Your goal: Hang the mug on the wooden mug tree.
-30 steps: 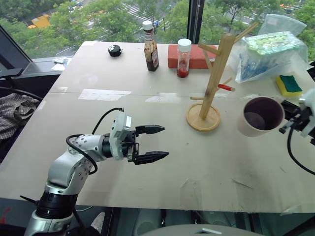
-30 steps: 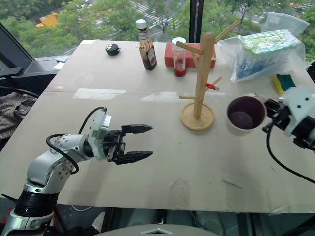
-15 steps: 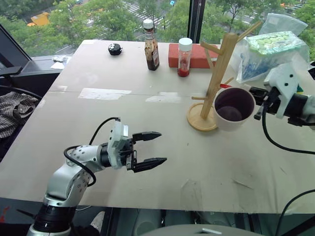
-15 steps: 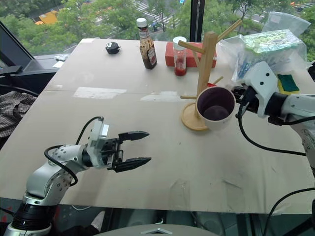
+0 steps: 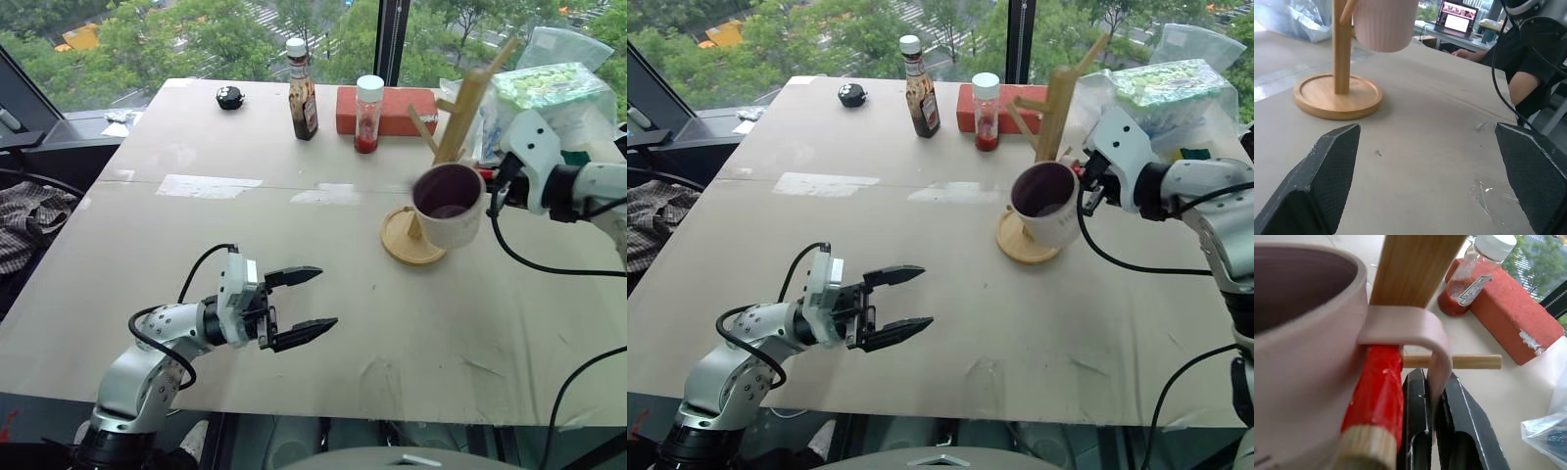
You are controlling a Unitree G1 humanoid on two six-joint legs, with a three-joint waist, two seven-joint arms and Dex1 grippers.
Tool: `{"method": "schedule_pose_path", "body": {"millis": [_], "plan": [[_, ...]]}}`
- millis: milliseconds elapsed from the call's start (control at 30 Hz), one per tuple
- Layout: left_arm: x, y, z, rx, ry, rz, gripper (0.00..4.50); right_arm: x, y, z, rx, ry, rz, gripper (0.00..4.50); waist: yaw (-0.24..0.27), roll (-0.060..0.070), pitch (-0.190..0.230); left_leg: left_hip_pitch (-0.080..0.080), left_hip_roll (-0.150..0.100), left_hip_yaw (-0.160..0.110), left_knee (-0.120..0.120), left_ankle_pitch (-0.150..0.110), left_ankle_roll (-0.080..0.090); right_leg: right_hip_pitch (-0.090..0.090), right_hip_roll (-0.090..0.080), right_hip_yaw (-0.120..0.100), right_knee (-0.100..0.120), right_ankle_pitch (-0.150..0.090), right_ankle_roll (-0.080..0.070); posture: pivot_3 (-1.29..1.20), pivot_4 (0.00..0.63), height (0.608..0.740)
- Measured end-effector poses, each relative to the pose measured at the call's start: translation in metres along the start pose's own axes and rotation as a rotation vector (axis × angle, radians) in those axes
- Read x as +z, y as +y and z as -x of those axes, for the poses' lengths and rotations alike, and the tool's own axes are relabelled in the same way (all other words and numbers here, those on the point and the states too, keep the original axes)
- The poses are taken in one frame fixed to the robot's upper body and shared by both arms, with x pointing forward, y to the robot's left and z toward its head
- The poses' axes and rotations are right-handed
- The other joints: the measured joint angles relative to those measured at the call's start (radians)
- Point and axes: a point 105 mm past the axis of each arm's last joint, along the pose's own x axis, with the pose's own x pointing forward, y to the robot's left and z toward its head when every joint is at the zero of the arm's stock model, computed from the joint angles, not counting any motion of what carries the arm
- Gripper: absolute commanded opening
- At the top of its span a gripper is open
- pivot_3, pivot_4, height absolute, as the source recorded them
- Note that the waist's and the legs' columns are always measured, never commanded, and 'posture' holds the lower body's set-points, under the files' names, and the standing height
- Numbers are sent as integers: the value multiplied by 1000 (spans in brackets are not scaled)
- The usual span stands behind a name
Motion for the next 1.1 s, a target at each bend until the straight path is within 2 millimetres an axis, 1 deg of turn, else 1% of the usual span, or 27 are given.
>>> {"method": "schedule_pose_path", "body": {"millis": [33,67,133,233,333,367,400,433,467,533,600,633,700,767,800,833,1100], "plan": [[0,0,0,4,-1,0,4500,-7,2,0,13,10,-13,1410,1,0,0,-1,0,0,0,0,0,0,0,0,0,0,0,0,150,740],[0,1,0,5,-2,0,4500,-8,3,0,18,10,-13,1751,2,0,0,-1,0,0,0,0,0,0,0,-1,0,0,0,0,150,740],[1,2,-1,13,-11,-3,4500,-13,6,6,26,-15,-19,1751,5,0,0,-3,0,-1,0,0,0,-1,0,-2,-2,0,0,0,150,740],[5,12,-5,58,-29,-20,4500,-24,7,33,-7,-79,-95,1751,12,0,0,-6,0,-3,1,1,-2,-1,-1,-5,-3,0,0,0,150,740],[2,19,-4,94,-16,-17,4500,-33,10,51,-30,-90,-129,1751,12,0,0,-6,0,-3,1,1,-3,-1,-1,-5,-3,0,0,0,150,740],[-2,25,-1,130,-1,-9,4500,-41,16,64,-40,-103,-174,1751,10,0,0,-6,0,-3,1,1,-3,-1,-1,-5,-3,0,0,0,150,740],[-3,27,-1,137,2,-5,4500,-42,17,67,-46,-110,-183,1751,7,1,0,-6,0,-3,1,1,-2,-1,-1,-5,-3,0,0,0,150,740],[-4,28,-1,143,9,-5,4500,-47,23,76,-53,-111,-199,1751,8,0,0,-6,0,-4,1,1,-2,-1,0,-6,-3,0,0,0,150,740],[-6,30,1,149,17,-3,4500,-55,29,85,-57,-93,-203,1751,9,0,0,-6,0,-4,0,1,-2,-1,0,-6,-3,0,0,0,150,740],[-18,35,11,188,63,19,4500,-85,50,99,-42,-18,-267,1751,14,0,-1,-6,0,-4,0,1,-3,-1,0,-7,-4,0,0,0,150,740],[-30,38,22,222,107,48,4500,-109,67,112,-53,22,-353,1751,12,0,-1,-6,0,-3,0,1,-2,-1,0,-5,-3,0,0,0,150,740],[-31,39,23,226,114,51,4500,-112,68,113,-55,28,-362,2011,9,0,-1,-5,0,-3,1,1,-2,-1,0,-5,-3,0,1,0,150,740],[-35,39,26,227,132,53,4500,-120,73,123,-74,47,-351,2563,5,0,0,0,0,-2,1,-1,1,3,0,-4,-2,0,0,0,150,740],[-36,38,29,225,145,56,4500,-130,81,127,-76,65,-363,3475,2,-1,-1,3,0,-2,0,-1,2,6,0,-4,-2,0,0,0,150,740],[-37,39,30,225,149,57,4500,-133,85,127,-79,64,-367,4091,0,-1,-1,4,0,-2,0,-1,2,6,0,-4,-1,0,0,0,150,740],[-37,38,30,223,152,57,4500,-134,87,126,-80,58,-367,4448,-2,-1,-1,4,0,-1,0,-1,2,6,0,-3,0,0,0,0,150,740],[-37,38,30,217,158,58,4500,-132,83,118,-140,39,-334,4448,4,-1,-1,4,0,-1,0,0,1,5,0,-2,1,0,0,0,150,740]]}}
